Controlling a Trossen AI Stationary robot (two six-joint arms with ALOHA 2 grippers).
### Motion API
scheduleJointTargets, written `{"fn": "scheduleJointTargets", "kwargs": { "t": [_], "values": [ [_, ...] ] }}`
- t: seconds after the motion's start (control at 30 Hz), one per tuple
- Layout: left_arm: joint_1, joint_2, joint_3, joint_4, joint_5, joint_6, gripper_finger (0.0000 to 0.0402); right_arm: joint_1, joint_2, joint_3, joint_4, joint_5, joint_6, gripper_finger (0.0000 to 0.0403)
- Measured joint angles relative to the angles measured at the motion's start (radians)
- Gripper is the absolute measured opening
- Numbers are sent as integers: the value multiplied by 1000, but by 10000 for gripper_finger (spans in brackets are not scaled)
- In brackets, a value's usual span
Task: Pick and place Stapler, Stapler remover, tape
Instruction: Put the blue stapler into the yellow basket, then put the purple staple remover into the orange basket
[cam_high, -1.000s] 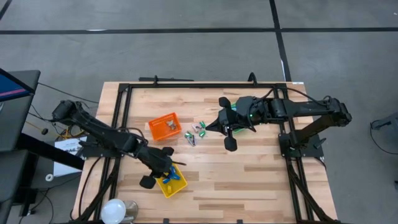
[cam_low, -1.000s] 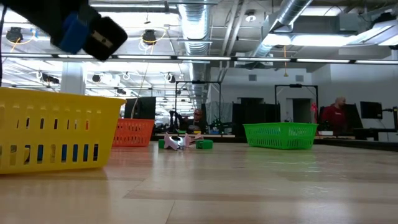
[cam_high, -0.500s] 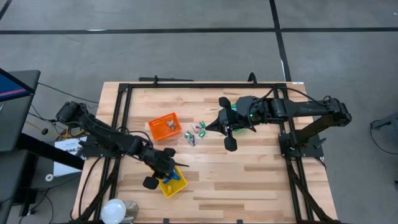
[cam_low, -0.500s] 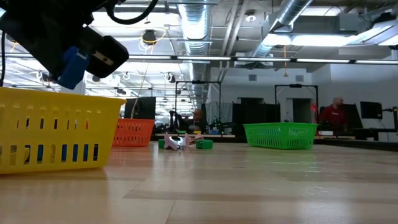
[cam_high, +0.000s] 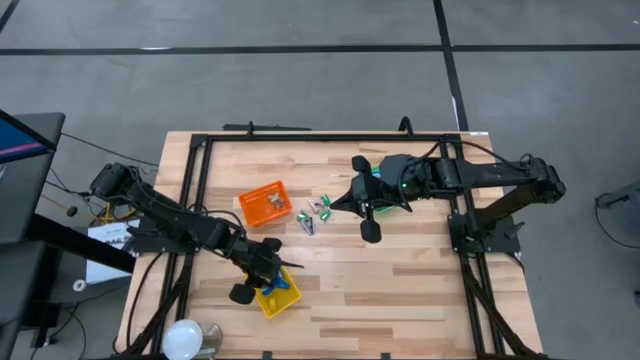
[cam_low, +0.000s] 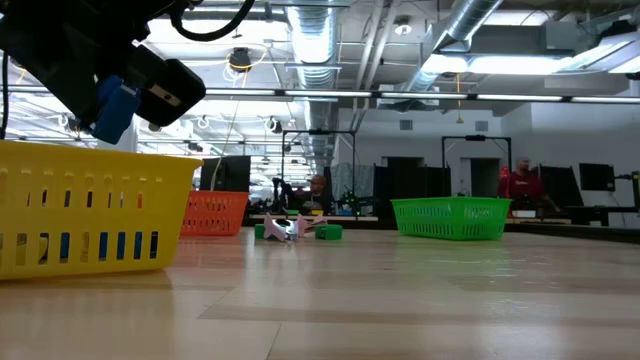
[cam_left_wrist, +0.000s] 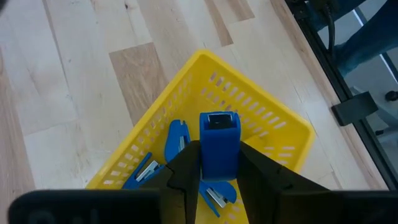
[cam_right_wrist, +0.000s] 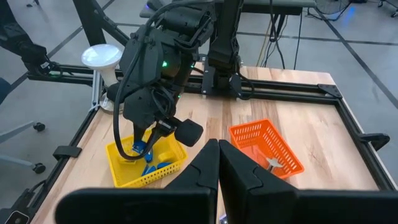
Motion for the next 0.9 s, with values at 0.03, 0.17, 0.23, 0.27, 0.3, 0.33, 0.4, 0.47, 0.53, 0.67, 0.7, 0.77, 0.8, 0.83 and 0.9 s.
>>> {"fn": "scheduleJointTargets", "kwargs": {
  "t": [0.03, 0.17, 0.23, 0.27, 0.3, 0.33, 0.4, 0.47, 0.53, 0.67, 0.7, 0.77, 0.8, 0.83, 0.9],
  "values": [
    [0, 0, 0, 0, 0, 0, 89, 0, 0, 0, 0, 0, 0, 0],
    [0, 0, 0, 0, 0, -4, 100, 1, 0, 0, 0, 0, 0, 0],
    [0, 0, 0, -2, 0, -4, 108, 1, 0, 0, 0, 0, 0, 0],
    [0, 0, 0, -3, 0, -3, 113, 1, 0, 0, 0, 0, 0, 0],
    [0, 0, 0, -4, 0, -2, 119, 1, 0, 0, 0, 0, 1, 0],
    [0, 0, 0, -4, 0, -1, 125, 1, 0, 0, 0, 0, 1, 0],
    [0, 0, 0, -4, 0, -1, 137, 1, 0, 0, 0, 0, 0, 0],
    [0, 0, 0, -4, 0, -1, 148, 1, 0, 0, 0, 0, 1, 0],
    [0, 0, 0, -4, 0, -2, 158, 1, 0, 0, 0, 0, 0, 0],
    [0, -12, 0, -2, 0, -5, 169, 0, 0, 0, -1, 0, -4, 0],
    [4, -20, 0, 0, 0, -6, 171, 0, 0, 0, -1, 0, -4, 0],
    [15, -43, 0, -3, -9, -28, 172, 0, 0, 0, -1, 0, -4, 0],
    [26, -62, 0, -1, -20, -51, 173, 0, 0, 0, -1, 0, -5, 0],
    [38, -84, 0, -1, -33, -78, 173, 0, 0, 0, -2, 0, -5, 0],
    [69, -133, 0, 2, -56, -117, 173, -3, 0, 0, -4, 0, -7, 0]
  ]
}}
